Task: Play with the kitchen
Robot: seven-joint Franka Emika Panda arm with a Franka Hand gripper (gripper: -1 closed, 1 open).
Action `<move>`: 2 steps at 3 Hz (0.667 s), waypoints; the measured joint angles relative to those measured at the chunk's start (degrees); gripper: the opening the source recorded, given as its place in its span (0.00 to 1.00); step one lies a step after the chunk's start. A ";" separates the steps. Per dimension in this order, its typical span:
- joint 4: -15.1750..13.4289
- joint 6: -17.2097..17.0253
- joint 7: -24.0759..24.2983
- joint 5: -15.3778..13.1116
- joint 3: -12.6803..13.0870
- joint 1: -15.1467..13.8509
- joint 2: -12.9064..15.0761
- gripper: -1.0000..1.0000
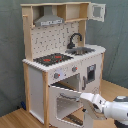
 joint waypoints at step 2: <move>-3.93 -8.75 6.48 0.00 0.69 3.64 0.27 1.00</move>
